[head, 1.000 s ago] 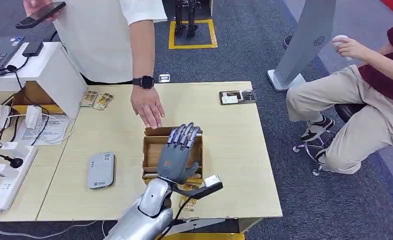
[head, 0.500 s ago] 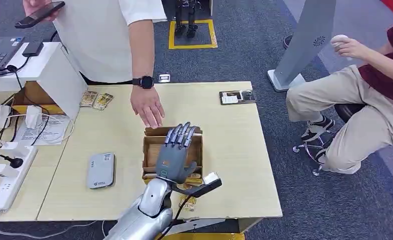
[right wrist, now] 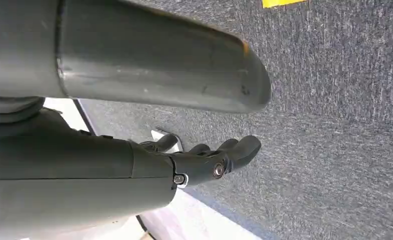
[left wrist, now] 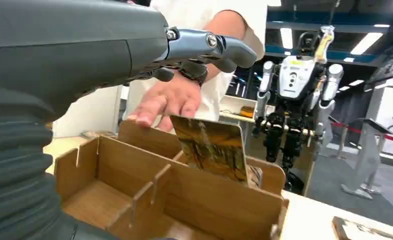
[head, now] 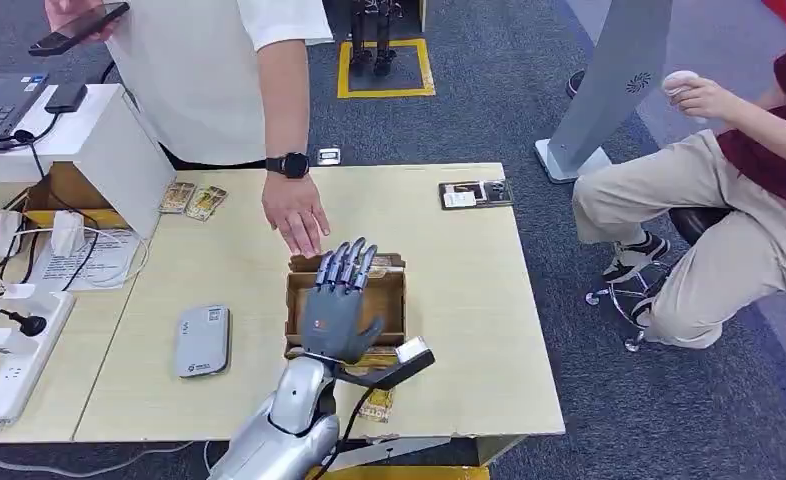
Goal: Pass the card to the sensor for recognition and then transmit it.
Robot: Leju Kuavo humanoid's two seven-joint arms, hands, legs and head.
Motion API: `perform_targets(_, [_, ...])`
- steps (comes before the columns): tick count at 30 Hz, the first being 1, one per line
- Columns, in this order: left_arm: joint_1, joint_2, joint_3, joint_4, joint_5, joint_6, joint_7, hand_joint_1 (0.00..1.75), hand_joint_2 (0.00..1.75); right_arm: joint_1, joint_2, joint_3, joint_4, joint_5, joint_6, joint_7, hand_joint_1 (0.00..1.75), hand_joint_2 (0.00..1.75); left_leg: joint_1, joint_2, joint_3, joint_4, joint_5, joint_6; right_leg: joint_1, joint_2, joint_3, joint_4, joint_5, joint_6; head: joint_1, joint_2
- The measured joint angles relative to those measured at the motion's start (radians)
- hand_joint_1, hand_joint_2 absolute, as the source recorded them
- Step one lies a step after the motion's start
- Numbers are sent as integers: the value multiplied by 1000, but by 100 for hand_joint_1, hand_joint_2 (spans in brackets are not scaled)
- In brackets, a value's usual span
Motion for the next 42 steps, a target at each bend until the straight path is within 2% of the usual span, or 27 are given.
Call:
perform_targets(4, [15,0,35,-32,-3,0,-9,0,175,0,0,0,0,1,0,0,0,0,0,0,0,0,0,0,0,0,0,0,0,0,0,0])
perform_targets(5, [17,1,42,-37,-3,0,-11,31,175,0,0,0,0,1,0,0,0,0,0,0,0,0,0,0,0,0,0,0,0,0,0,0])
perform_targets(6, [20,1,47,-42,-2,0,-11,143,175,0,0,0,0,1,0,0,0,0,0,0,0,0,0,0,0,0,0,0,0,0,0,0])
perform_targets(8, [22,1,53,-45,0,0,-14,175,175,0,0,0,0,1,0,1,0,0,0,0,0,0,0,0,0,0,0,0,0,0,0,0])
perform_targets(33, [17,2,74,-18,-48,0,3,171,175,0,1,0,1,3,0,0,0,0,0,0,0,0,0,0,0,0,0,0,0,0,0,0])
perform_targets(37, [11,-2,70,2,-54,0,3,141,175,0,3,0,1,0,1,0,0,0,0,0,0,0,0,0,0,0,0,0,0,0,0,0])
perform_targets(38, [10,-4,68,8,-51,0,1,115,175,-1,3,0,2,-1,1,-1,0,0,0,0,0,0,0,0,0,0,0,0,0,0,0,0])
perform_targets(39, [10,-8,66,13,-49,0,-1,52,175,0,5,0,1,-2,1,-2,0,0,0,0,0,0,0,0,0,0,0,0,0,0,0,0])
perform_targets(40, [10,-11,60,16,-46,0,-3,0,175,0,5,0,2,-3,1,-3,0,0,0,0,0,0,0,0,0,0,0,0,0,0,0,0])
perform_targets(42, [12,-15,51,20,-42,0,-6,0,175,0,8,0,2,-3,1,-3,0,0,0,0,0,0,0,0,0,0,0,0,0,0,0,0])
